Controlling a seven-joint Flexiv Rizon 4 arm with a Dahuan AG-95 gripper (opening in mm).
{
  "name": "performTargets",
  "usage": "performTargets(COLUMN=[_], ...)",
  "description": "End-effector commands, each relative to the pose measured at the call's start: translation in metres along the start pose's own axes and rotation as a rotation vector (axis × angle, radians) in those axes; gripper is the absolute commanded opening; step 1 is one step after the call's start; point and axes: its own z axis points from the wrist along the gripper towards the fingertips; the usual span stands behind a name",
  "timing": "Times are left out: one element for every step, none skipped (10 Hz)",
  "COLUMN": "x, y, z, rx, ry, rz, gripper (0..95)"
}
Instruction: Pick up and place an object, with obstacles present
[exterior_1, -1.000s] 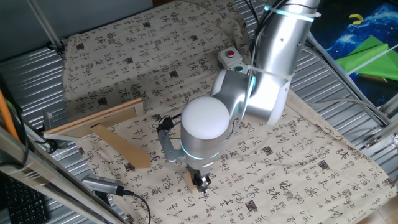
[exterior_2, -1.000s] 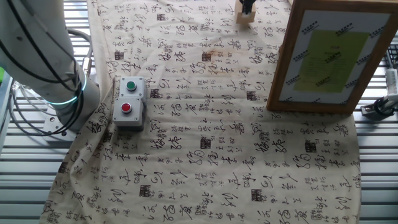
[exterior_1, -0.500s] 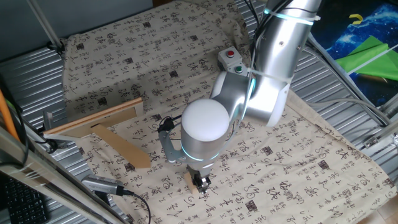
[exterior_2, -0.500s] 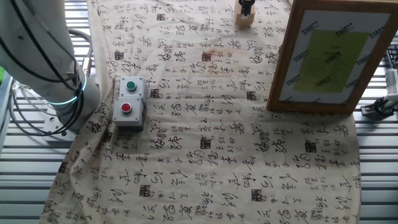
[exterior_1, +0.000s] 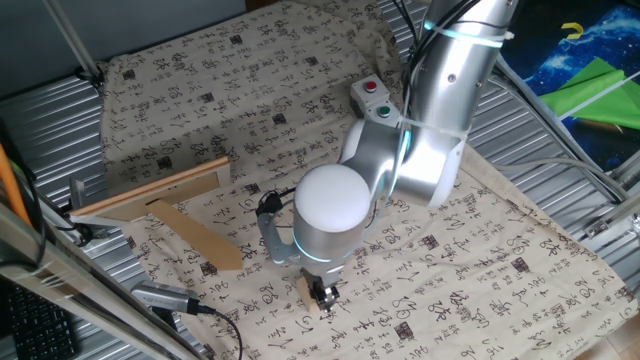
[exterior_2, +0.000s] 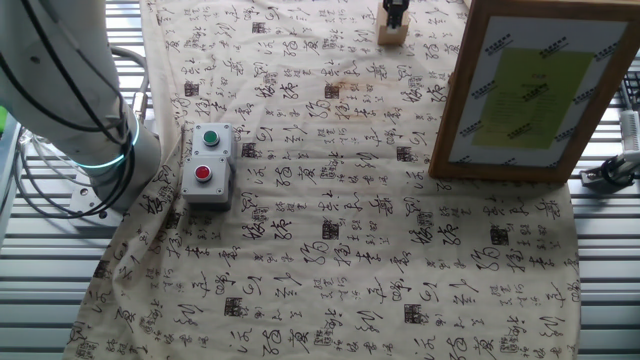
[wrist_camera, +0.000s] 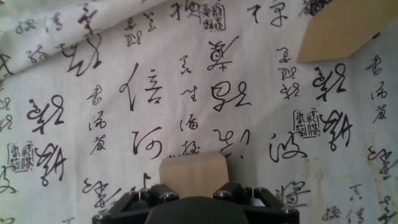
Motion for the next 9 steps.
performTargets(x=[-0.0001,-0.0001,-0.0001,-0.0001,-0.0001,0.0000,0.0000,0.0000,0.0000], y=[-0.0002,-0.0002,-0.0002,-0.0002,-0.0002,-0.0002,-0.0002,-0.0002,-0.0002], z=[-0.0004,-0.0004,-0.0004,-0.0004,-0.0004,-0.0004,-0.0004,-0.0004,-0.0004], rx=[0.006,0.016,0.027,0.032,0.034,0.034,0.034,0.033,0.033], ry=[-0.008,-0.013,-0.021,-0.025,-0.031,-0.034,-0.036,-0.036,-0.036], rz=[-0.008,-0.023,-0.046,-0.058,-0.066,-0.070,-0.071,-0.072,-0.073], gripper=[0.0,0.0,38.0,38.0,57.0,57.0,76.0,76.0,76.0])
